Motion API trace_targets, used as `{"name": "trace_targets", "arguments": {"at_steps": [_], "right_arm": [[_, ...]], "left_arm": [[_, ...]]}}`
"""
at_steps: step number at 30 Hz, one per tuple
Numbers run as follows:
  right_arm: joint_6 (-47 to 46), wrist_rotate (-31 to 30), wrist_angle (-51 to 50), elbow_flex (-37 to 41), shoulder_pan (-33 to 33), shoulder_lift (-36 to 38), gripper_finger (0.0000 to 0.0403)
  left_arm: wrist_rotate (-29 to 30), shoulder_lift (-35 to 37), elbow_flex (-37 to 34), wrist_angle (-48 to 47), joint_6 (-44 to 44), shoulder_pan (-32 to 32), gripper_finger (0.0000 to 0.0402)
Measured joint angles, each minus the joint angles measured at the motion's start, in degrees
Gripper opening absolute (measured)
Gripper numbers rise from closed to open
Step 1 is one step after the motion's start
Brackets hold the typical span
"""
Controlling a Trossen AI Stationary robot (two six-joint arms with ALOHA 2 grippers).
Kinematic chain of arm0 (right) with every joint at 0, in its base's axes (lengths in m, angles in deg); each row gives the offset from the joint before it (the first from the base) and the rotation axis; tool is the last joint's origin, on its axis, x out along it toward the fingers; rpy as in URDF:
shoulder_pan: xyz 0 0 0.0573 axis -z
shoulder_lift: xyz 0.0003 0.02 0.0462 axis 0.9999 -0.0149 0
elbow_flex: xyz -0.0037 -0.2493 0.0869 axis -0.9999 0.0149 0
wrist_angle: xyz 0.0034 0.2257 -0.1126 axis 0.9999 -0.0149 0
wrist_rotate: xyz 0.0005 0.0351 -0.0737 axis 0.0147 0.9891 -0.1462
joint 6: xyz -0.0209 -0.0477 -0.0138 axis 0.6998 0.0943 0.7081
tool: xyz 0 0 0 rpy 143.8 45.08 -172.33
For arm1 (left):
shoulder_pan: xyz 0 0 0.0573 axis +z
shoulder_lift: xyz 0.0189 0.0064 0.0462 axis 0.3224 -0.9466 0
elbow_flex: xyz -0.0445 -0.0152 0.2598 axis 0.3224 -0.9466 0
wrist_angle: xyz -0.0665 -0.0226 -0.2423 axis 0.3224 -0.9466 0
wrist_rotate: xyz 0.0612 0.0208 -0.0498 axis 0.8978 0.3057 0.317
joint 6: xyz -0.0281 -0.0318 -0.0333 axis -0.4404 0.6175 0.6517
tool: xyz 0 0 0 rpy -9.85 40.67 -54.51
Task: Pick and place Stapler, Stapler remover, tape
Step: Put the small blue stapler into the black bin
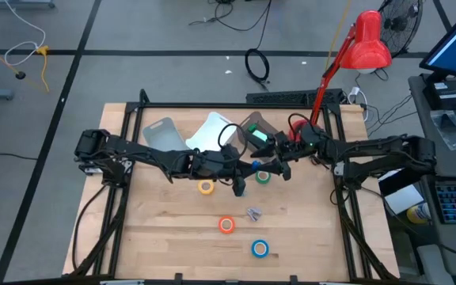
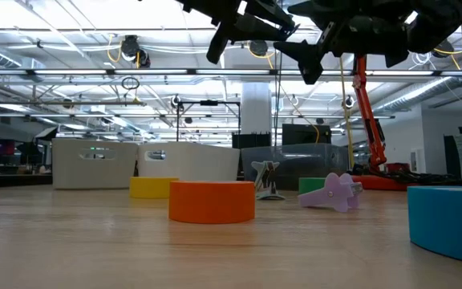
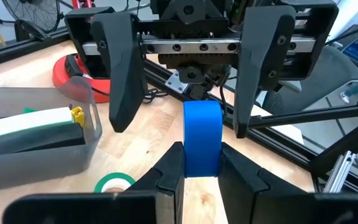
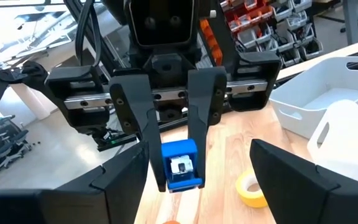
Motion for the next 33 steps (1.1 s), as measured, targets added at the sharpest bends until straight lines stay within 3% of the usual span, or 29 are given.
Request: {"name": "trace_targets", "arguments": {"at_steps": [18, 33], "right_arm": [[0.00, 0.04, 1.89, 0.09, -0.02, -1.38, 0.0198], [-0.02, 1.37, 4.53, 0.09, 0.05, -2.73, 0.0101]], "left_arm": [[-1.27, 0.00, 0.00, -0.25, -0.02, 1.33, 0.0072], [-1.60, -0.02, 0.00, -1.79, 0.00, 1.29, 0.0072]]}}
